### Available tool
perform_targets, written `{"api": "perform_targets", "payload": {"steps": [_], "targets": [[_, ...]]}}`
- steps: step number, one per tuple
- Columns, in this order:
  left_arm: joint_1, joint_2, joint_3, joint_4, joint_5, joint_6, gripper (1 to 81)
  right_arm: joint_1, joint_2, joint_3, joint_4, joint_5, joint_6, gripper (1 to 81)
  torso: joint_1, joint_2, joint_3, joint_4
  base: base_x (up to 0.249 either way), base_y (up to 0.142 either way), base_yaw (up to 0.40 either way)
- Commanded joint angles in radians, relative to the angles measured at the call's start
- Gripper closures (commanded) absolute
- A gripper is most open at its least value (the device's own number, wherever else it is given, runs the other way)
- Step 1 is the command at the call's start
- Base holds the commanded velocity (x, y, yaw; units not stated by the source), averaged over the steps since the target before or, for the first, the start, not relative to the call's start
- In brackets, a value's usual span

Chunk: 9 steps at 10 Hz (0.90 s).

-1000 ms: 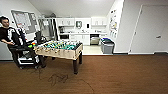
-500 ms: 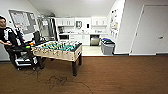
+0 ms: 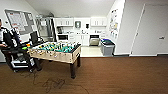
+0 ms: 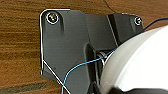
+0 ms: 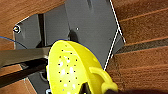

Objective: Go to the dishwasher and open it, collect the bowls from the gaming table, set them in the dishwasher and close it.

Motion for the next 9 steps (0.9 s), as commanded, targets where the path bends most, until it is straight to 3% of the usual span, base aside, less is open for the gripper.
{"api": "perform_targets", "payload": {"steps": [1, 7, 9], "targets": [[-0.038, -0.010, 0.001, 0.015, 0.027, 0.007, 81.1, 0.035, -0.014, 0.004, -0.012, -0.062, -0.005, 81.1, 0.000, 0.000, 0.000, 0.000, 0.164, -0.090, 0.000], [-0.040, -0.009, 0.001, 0.015, 0.027, 0.007, 81.1, 0.038, -0.011, 0.003, -0.012, -0.064, -0.005, 81.1, 0.000, 0.000, 0.000, 0.000, 0.165, -0.089, 0.000], [-0.038, -0.009, 0.001, 0.015, 0.025, 0.007, 81.1, 0.037, -0.011, 0.003, -0.012, -0.064, -0.005, 81.1, 0.001, 0.000, 0.000, 0.000, 0.164, -0.033, 0.000]]}}
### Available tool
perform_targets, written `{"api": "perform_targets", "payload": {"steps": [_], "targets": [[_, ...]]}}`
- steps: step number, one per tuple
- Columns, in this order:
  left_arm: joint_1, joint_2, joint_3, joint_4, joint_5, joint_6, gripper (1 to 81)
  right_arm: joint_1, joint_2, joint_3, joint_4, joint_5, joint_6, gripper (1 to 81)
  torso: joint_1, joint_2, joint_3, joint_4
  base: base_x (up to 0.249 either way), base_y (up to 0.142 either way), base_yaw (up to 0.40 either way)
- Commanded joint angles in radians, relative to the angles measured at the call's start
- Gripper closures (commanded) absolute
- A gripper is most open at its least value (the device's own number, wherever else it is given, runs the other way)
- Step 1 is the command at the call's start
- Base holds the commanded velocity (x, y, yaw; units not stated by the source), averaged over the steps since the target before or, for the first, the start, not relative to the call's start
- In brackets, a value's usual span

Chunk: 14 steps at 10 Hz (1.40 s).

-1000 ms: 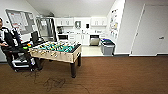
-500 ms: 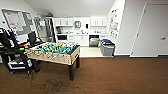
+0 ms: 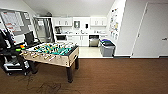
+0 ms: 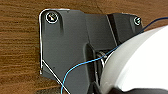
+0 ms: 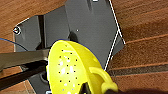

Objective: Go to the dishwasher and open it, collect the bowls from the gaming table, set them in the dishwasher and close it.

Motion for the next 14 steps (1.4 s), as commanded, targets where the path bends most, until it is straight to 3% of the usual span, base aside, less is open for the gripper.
{"api": "perform_targets", "payload": {"steps": [1, 5, 14], "targets": [[-0.039, -0.011, 0.001, 0.015, 0.027, 0.007, 81.1, 0.031, -0.010, 0.003, -0.013, -0.061, -0.005, 81.1, 0.000, 0.000, 0.000, 0.000, 0.164, 0.000, 0.000], [-0.039, -0.011, 0.001, 0.015, 0.027, 0.007, 81.1, 0.031, -0.007, 0.003, -0.013, -0.061, -0.005, 81.1, 0.000, 0.000, 0.000, 0.000, 0.164, 0.000, 0.000], [-0.039, -0.009, 0.001, 0.015, 0.027, 0.008, 81.1, 0.034, -0.006, 0.006, -0.015, -0.060, -0.005, 81.1, 0.000, 0.000, 0.000, 0.000, 0.164, -0.076, 0.000]]}}
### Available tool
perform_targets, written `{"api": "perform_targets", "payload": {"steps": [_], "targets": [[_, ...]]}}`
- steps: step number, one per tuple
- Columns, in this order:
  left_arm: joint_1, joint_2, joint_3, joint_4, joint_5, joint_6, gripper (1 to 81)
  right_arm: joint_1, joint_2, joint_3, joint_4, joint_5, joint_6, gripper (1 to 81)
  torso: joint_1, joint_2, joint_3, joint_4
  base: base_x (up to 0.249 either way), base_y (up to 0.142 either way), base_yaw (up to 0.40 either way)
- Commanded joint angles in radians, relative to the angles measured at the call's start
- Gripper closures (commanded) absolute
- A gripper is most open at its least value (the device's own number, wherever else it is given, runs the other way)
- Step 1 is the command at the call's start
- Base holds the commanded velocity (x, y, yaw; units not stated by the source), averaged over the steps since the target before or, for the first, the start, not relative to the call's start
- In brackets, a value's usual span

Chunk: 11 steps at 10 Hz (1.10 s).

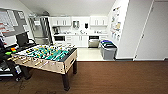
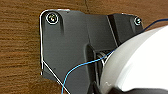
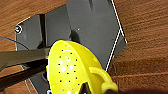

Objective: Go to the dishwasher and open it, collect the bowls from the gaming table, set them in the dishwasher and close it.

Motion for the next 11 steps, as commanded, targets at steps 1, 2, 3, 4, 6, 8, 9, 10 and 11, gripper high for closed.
{"api": "perform_targets", "payload": {"steps": [1, 2, 3, 4, 6, 8, 9, 10, 11], "targets": [[-0.036, -0.007, 0.003, 0.015, 0.028, 0.007, 81.1, 0.033, -0.012, 0.008, -0.011, -0.053, -0.005, 81.1, 0.000, 0.000, 0.000, 0.000, 0.164, -0.082, 0.000], [-0.037, -0.009, 0.003, 0.015, 0.028, 0.007, 81.1, 0.033, -0.013, 0.008, -0.009, -0.049, -0.003, 81.1, 0.000, 0.000, 0.000, 0.000, 0.164, -0.081, 0.000], [-0.036, -0.009, 0.003, 0.015, 0.028, 0.007, 81.1, 0.033, -0.013, 0.008, -0.009, -0.049, -0.003, 81.1, 0.000, 0.000, 0.000, 0.000, 0.164, -0.076, 0.000], [-0.036, -0.007, 0.003, 0.015, 0.028, 0.007, 81.1, 0.033, -0.013, 0.008, -0.009, -0.049, -0.003, 81.1, 0.000, 0.000, 0.000, 0.000, 0.164, -0.066, 0.000], [-0.038, -0.007, 0.001, 0.015, 0.028, 0.007, 81.1, 0.034, -0.013, 0.008, -0.011, -0.049, -0.003, 81.1, 0.000, 0.000, 0.000, 0.000, 0.164, 0.000, 0.000], [-0.037, -0.007, 0.001, 0.017, 0.028, 0.007, 81.1, 0.036, -0.012, 0.008, -0.009, -0.049, -0.003, 81.1, -0.001, 0.000, 0.000, 0.000, 0.164, 0.000, 0.000], [-0.038, -0.007, 0.001, 0.017, 0.028, 0.007, 81.1, 0.034, -0.012, 0.008, -0.009, -0.049, -0.003, 81.1, 0.000, 0.000, 0.000, 0.000, 0.164, 0.000, 0.000], [-0.038, -0.007, 0.001, 0.017, 0.028, 0.007, 81.1, 0.036, -0.010, 0.006, -0.009, -0.047, -0.003, 81.1, 0.000, 0.000, 0.000, 0.000, 0.164, 0.000, 0.000], [-0.038, -0.004, 0.001, 0.017, 0.028, 0.007, 81.1, 0.036, -0.009, 0.003, -0.007, -0.047, -0.003, 81.1, 0.000, 0.000, 0.000, 0.000, 0.164, -0.073, 0.000]]}}
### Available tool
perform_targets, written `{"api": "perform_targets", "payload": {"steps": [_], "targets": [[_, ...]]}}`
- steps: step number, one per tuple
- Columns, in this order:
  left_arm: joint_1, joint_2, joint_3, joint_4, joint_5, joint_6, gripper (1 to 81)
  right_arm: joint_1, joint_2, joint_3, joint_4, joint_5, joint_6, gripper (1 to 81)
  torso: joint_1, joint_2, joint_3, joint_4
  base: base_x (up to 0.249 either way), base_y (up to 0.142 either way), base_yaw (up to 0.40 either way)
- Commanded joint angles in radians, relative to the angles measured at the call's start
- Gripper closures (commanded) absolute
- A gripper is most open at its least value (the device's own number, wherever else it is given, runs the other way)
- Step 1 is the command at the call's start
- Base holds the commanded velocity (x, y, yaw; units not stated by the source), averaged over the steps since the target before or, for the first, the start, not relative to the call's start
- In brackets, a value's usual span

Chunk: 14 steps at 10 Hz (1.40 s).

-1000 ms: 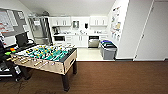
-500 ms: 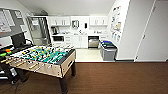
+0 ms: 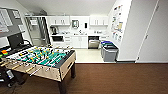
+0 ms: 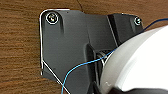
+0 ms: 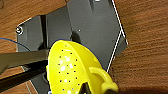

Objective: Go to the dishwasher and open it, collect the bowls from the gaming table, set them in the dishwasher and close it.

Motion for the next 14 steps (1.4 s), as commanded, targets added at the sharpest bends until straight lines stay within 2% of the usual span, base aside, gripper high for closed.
{"api": "perform_targets", "payload": {"steps": [1, 14], "targets": [[-0.038, -0.006, 0.002, 0.017, 0.027, 0.008, 81.1, 0.032, -0.013, 0.001, -0.007, -0.056, -0.003, 81.1, 0.000, 0.000, 0.000, 0.000, 0.164, -0.077, 0.000], [-0.036, 0.000, 0.001, 0.018, 0.027, 0.008, 81.1, 0.030, -0.013, 0.000, -0.006, -0.056, -0.003, 81.1, 0.001, 0.000, 0.000, 0.000, 0.165, -0.080, 0.000]]}}
